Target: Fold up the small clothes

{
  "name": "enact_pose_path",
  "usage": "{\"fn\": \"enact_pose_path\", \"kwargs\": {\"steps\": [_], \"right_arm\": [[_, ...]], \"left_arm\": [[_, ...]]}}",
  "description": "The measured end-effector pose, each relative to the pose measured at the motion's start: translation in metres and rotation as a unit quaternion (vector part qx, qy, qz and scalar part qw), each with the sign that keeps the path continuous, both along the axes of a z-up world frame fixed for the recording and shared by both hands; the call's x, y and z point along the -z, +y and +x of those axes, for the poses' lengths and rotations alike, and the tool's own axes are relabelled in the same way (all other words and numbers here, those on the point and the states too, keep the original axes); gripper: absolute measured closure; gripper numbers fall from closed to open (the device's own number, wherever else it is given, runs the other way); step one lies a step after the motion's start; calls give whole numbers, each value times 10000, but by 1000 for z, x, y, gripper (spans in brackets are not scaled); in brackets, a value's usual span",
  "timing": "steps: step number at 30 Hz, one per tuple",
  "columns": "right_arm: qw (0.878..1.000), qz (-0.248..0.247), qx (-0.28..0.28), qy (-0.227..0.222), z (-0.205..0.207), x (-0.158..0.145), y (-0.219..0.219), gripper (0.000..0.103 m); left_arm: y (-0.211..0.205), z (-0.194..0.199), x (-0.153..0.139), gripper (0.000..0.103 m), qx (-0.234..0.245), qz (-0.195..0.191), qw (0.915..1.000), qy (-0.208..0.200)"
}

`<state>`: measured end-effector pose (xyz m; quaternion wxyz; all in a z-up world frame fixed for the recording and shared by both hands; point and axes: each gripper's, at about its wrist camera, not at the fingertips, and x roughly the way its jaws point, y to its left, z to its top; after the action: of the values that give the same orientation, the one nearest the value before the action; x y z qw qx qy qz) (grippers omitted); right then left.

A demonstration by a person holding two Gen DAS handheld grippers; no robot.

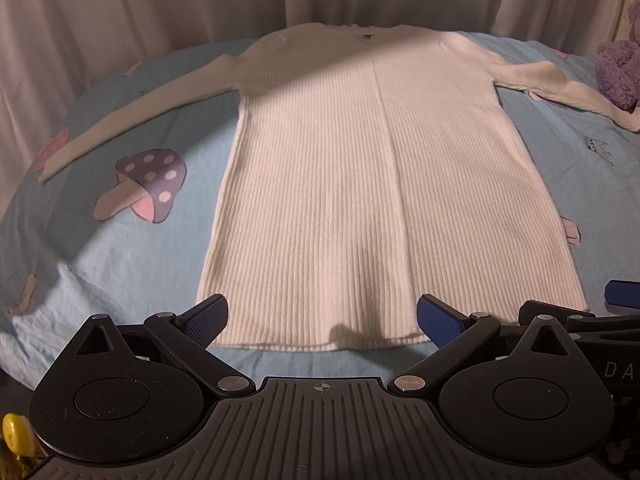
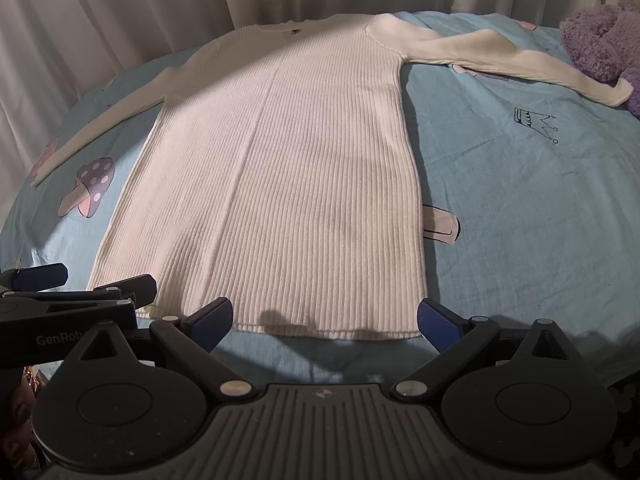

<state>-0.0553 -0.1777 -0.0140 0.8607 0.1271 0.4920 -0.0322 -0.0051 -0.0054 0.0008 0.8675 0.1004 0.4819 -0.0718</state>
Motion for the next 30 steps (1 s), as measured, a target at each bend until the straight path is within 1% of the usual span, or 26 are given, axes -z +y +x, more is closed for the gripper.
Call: {"fn": "enact_pose_path", "kwargs": {"steps": [18,30], "right_arm": [[10000,-21,2,9,-1,-1,-1,4],[10000,-20,5,7,0,-1,-3,4]], "left_arm": [[-3,-4,-1,0,1,2,10000,25],[-4,2,-1,0,5,-4,10000,73]]}}
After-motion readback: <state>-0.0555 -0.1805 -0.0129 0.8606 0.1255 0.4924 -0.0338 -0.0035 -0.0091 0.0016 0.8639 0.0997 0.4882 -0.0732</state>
